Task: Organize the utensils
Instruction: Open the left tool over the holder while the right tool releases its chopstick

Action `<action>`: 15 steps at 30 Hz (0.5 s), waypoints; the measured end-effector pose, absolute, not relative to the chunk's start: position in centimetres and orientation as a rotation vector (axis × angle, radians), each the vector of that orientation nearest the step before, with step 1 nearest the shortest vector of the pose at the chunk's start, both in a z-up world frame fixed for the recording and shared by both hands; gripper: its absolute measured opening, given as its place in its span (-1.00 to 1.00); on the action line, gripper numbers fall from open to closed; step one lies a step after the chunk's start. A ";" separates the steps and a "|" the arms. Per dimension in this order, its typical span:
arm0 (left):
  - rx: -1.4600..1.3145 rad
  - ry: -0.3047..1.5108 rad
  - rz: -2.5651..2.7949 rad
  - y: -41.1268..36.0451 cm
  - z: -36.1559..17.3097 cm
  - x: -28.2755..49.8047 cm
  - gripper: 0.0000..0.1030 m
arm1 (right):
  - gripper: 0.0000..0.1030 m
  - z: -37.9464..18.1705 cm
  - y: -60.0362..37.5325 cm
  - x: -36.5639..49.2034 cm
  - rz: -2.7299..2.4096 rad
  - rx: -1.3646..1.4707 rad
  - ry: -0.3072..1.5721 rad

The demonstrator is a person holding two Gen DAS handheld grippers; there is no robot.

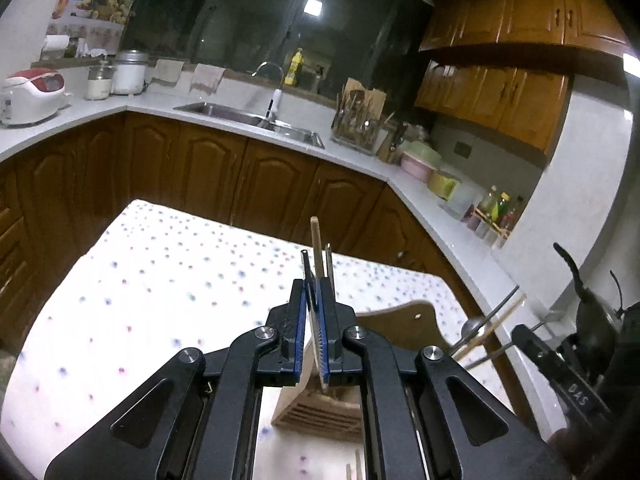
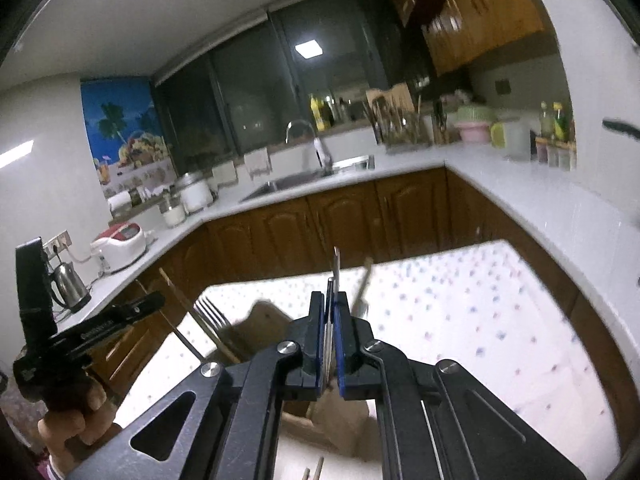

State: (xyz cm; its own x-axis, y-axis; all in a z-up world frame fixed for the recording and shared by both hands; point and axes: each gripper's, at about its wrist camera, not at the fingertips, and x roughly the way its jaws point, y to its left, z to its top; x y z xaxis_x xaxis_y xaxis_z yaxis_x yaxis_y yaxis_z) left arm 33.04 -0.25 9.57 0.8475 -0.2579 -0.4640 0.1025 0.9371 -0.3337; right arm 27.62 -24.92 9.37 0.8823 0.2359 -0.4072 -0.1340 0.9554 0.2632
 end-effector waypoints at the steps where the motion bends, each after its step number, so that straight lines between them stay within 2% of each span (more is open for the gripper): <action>1: -0.301 0.529 -0.196 -0.3 9.5 33.0 -0.90 | -0.91 9.0 -24.9 27.8 0.194 0.233 0.465; 15: -0.286 0.558 -0.219 -0.8 9.4 33.2 -0.91 | -0.90 8.4 -25.4 28.2 0.192 0.260 0.495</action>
